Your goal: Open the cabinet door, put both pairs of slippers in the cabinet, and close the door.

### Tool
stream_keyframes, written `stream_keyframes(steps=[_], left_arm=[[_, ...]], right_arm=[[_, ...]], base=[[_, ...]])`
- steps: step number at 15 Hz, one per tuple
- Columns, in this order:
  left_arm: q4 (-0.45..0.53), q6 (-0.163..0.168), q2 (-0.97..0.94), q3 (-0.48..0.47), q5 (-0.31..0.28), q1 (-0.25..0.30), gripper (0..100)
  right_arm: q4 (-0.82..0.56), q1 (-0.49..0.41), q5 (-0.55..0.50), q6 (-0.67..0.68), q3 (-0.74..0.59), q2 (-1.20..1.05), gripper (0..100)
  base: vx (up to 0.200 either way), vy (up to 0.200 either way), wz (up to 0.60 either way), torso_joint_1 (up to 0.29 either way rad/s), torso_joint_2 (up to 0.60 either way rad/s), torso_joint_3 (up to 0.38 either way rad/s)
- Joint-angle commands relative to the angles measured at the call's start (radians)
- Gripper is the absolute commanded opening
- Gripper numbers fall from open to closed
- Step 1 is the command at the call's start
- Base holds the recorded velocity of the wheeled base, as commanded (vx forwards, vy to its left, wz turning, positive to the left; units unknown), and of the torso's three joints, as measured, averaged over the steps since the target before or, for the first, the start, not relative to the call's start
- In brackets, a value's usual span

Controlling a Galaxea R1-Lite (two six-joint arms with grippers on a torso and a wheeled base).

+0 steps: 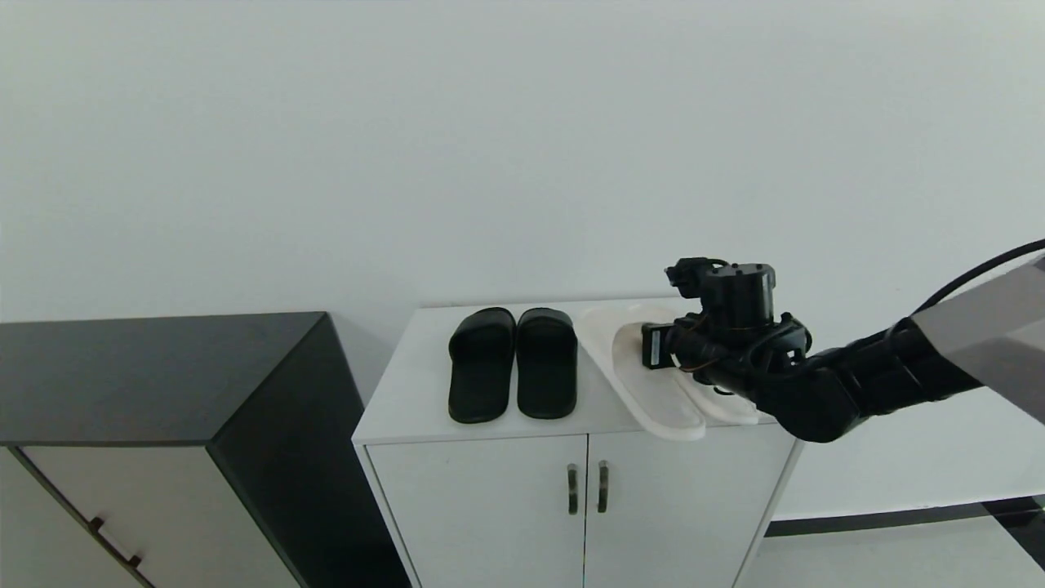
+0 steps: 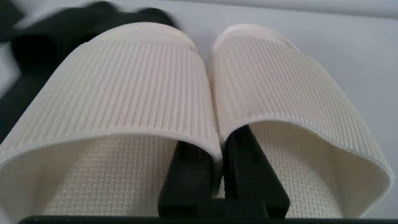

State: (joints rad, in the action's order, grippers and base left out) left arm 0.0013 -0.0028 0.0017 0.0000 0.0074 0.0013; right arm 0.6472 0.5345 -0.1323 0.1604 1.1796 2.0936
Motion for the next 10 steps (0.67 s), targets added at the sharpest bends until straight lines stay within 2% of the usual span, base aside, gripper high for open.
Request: stream_keyframes(steps=[1,2,3,5,6,7,10], left_arm=[[0.0,0.0,0.0,0.0,0.0,0.0,0],[0.0,0.0,0.0,0.0,0.0,0.0,0],[0.0,0.0,0.0,0.0,0.002,0.0,0],[0.0,0.004,0.0,0.0,0.002,0.0,0],[0.0,0.009,0.0,0.0,0.002,0.0,0],[0.0,0.023,0.0,0.0,0.002,0.0,0],[0.0,0.023,0.0,0.0,-0.003,0.0,0]], right_arm=[[0.049,0.064,0.074,0.001,-0.126,-0.165,0],[0.052,0.075,0.1,0.002,-0.149,-0.187,0],[0.055,0.108,0.197,0.014,-0.225,-0.262,0],[0.065,0.136,0.307,0.014,-0.333,-0.354,0],[0.069,0.14,0.326,0.013,-0.36,-0.38,0],[0.072,0.154,0.336,0.013,-0.457,-0.451,0],[0.091,0.154,0.373,0.01,-0.545,-0.514,0]], base=[[0.0,0.0,0.0,0.0,0.0,0.0],[0.0,0.0,0.0,0.0,0.0,0.0],[0.0,0.0,0.0,0.0,0.0,0.0],[0.0,0.0,0.0,0.0,0.0,0.0],[0.0,0.0,0.0,0.0,0.0,0.0],[0.0,0.0,0.0,0.0,0.0,0.0],[0.0,0.0,0.0,0.0,0.0,0.0]])
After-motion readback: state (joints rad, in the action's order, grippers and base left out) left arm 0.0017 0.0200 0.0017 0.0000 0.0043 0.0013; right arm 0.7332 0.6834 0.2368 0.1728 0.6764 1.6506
